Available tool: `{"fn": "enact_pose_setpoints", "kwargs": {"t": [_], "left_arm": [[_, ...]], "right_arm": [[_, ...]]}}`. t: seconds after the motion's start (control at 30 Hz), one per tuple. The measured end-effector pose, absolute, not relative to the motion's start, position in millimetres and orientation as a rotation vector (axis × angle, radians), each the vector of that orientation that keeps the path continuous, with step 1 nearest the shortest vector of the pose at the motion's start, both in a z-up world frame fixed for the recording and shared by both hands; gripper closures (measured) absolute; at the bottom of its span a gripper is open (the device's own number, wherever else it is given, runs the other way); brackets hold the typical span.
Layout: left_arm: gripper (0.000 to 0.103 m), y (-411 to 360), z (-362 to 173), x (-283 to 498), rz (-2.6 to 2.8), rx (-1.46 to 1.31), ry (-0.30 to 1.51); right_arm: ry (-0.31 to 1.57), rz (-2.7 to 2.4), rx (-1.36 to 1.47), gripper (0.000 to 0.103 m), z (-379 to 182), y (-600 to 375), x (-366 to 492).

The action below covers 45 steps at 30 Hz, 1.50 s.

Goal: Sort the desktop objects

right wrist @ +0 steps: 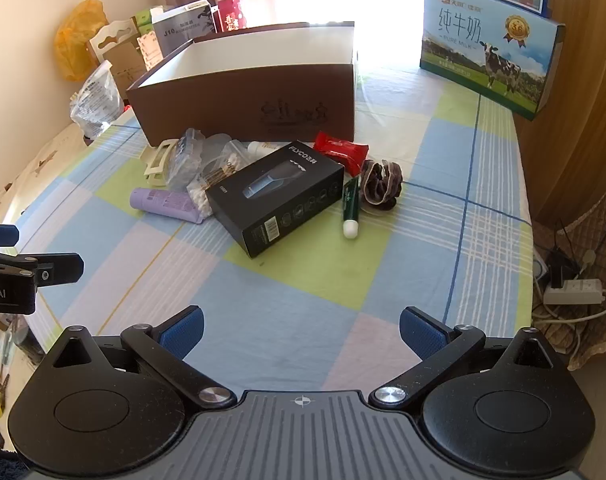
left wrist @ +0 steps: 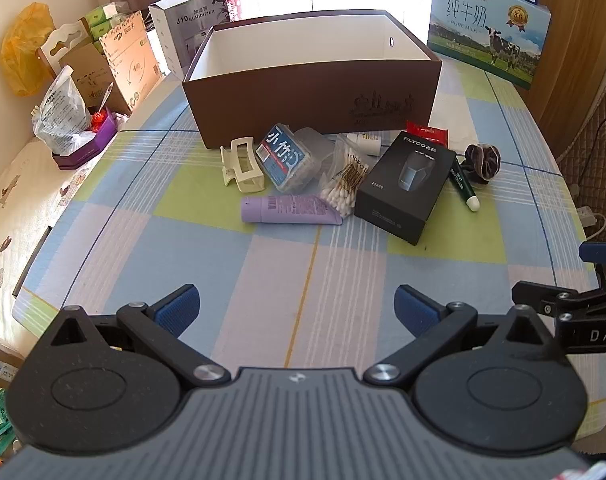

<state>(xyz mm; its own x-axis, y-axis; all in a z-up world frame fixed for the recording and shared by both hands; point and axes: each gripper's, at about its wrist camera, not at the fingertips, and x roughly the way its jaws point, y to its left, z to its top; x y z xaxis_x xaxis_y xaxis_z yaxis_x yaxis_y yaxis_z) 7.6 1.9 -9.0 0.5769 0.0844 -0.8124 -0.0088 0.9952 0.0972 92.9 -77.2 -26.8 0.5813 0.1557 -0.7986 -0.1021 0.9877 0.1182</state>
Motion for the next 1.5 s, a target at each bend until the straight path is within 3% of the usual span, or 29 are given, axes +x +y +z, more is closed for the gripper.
{"fn": "enact_pose_setpoints", "kwargs": {"t": [1.5], "left_arm": [[0.001, 6, -17, 25, 0.087, 0.064, 0.986]], "right_arm": [[0.953, 0.165, 0.071, 0.002, -33, -86, 108]]}}
